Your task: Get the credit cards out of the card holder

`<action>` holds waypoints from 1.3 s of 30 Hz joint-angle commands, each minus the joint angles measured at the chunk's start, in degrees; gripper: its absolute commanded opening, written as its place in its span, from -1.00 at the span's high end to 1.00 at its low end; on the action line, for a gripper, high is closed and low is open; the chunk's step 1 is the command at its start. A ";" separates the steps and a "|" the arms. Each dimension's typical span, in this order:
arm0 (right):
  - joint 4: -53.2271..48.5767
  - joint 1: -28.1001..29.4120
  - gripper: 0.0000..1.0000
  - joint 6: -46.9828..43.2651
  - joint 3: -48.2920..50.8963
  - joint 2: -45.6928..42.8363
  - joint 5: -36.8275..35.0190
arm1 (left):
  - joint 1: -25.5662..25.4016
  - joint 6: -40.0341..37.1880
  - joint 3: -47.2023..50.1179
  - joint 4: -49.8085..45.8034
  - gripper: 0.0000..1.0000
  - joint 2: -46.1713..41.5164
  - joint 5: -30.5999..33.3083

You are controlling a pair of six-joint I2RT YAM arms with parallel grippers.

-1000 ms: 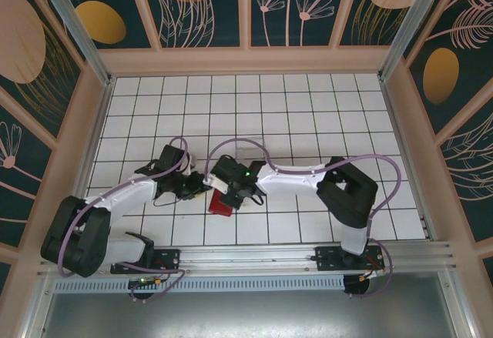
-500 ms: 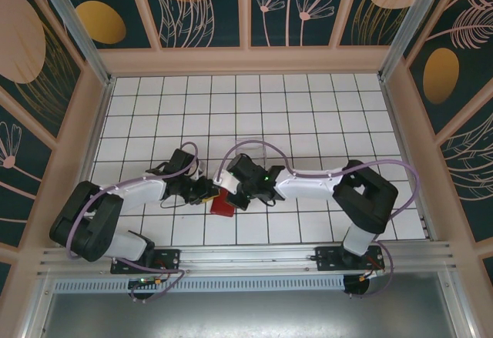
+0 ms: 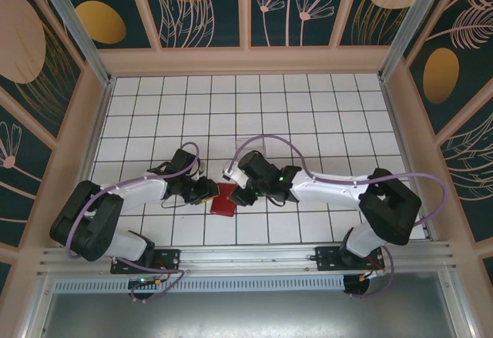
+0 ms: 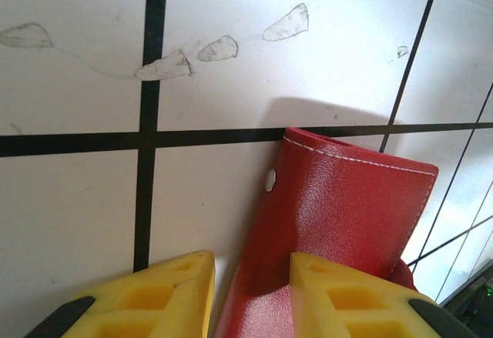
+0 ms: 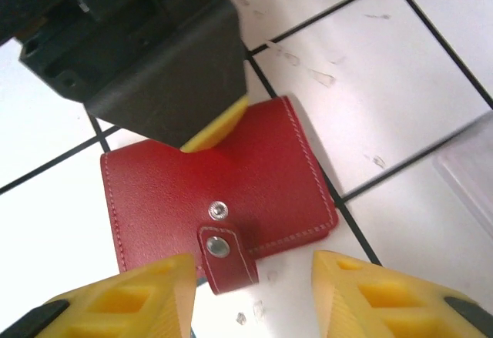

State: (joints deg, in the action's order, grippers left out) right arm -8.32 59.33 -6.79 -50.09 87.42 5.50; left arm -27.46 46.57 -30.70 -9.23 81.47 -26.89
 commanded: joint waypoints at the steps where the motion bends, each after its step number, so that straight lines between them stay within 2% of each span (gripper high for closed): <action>1: -5.13 -0.11 0.07 9.41 -0.39 -2.85 -4.58 | 0.04 -0.64 -0.21 -5.13 0.33 -0.73 5.09; 4: -8.59 -0.43 0.02 20.23 -3.75 -1.90 -6.11 | 0.07 -0.63 -0.74 -5.68 0.32 -1.36 5.44; 10: -14.90 -0.24 -0.05 44.49 -11.64 5.92 -1.70 | 0.12 -0.56 -1.82 -7.61 0.32 -3.19 7.38; 14: -20.09 1.36 -0.11 55.45 -16.69 11.34 -2.42 | 0.13 -0.60 -2.10 -9.60 0.31 -4.59 10.98; 18: -25.83 2.11 -0.13 57.53 -21.02 15.81 -4.50 | 0.13 -0.51 -1.91 -10.60 0.32 -5.02 13.66; 25: -28.08 2.25 -0.07 58.43 -20.80 17.42 -5.39 | 0.13 -1.73 -1.60 -11.47 0.31 -4.92 15.04; 29: -29.42 2.26 0.04 58.99 -20.89 17.68 -5.80 | 0.13 -2.09 -2.03 -12.15 0.31 -5.03 15.29; 39: -27.37 2.63 0.51 60.75 -17.53 15.60 -6.04 | 0.09 -2.30 -3.33 -13.08 0.30 -5.26 14.60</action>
State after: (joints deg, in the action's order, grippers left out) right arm -34.94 61.60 52.27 -69.10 104.40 1.48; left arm -27.44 45.17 -32.53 -19.81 76.95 -13.10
